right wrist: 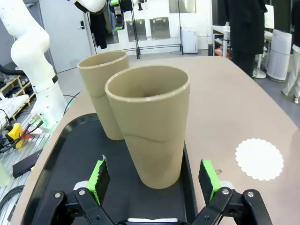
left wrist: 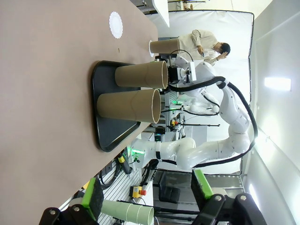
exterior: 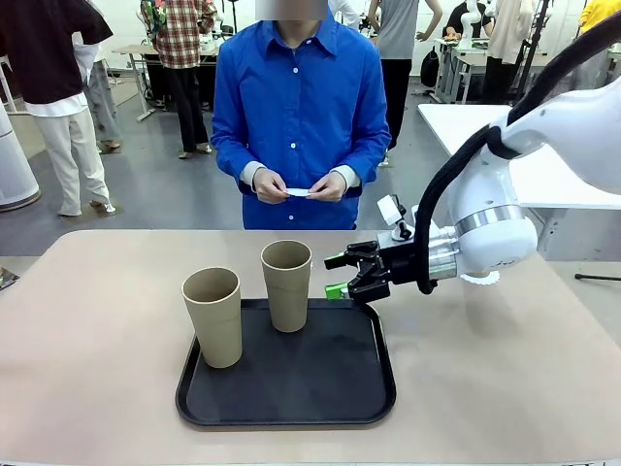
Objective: Place coasters on the table and set cups on them.
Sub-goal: Take one Reusable plastic cup from the Flat Tray and place it on a coaster set by the human.
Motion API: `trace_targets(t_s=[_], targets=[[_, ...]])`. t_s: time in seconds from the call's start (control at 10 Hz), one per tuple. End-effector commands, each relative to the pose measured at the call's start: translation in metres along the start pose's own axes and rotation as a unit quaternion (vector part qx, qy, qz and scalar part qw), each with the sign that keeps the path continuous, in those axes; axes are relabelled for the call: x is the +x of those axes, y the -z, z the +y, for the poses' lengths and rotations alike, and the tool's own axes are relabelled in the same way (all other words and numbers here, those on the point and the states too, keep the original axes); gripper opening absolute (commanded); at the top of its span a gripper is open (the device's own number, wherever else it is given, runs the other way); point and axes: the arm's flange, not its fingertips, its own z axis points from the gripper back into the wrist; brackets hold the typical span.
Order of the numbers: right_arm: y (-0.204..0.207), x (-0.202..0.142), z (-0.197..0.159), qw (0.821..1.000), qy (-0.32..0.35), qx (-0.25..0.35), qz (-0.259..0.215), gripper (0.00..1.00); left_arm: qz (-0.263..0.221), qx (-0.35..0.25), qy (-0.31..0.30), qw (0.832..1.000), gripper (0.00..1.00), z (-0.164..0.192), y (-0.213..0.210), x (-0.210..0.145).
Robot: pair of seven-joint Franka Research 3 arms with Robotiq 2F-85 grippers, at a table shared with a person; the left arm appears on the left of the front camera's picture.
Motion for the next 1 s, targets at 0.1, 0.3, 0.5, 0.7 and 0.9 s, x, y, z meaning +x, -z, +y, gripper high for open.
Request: trace_targets(t_s=[0.1, 0.3, 0.5, 0.7, 0.9], targets=[[0.01, -0.013, -0.006, 0.999, -0.02, 0.016, -0.026, 1.0, -0.001, -0.006, 0.003, 1.0, 1.0, -0.001, -0.002, -0.001], [0.019, -0.016, -0.006, 0.999, -0.038, 0.015, -0.01, 1.0, -0.001, -0.006, 0.003, 1.0, 1.0, -0.001, -0.002, -0.001], [0.031, -0.018, -0.005, 0.998, -0.052, 0.021, 0.003, 1.0, -0.001, -0.006, 0.003, 1.0, 1.0, -0.001, -0.002, -0.001], [0.042, -0.02, -0.006, 0.998, -0.056, 0.035, 0.012, 1.0, -0.001, -0.006, 0.003, 1.0, 1.0, -0.001, -0.002, -0.001], [0.045, -0.022, -0.007, 0.998, -0.054, 0.037, 0.013, 1.0, -0.001, -0.006, 0.003, 1.0, 1.0, -0.001, -0.002, -0.001]])
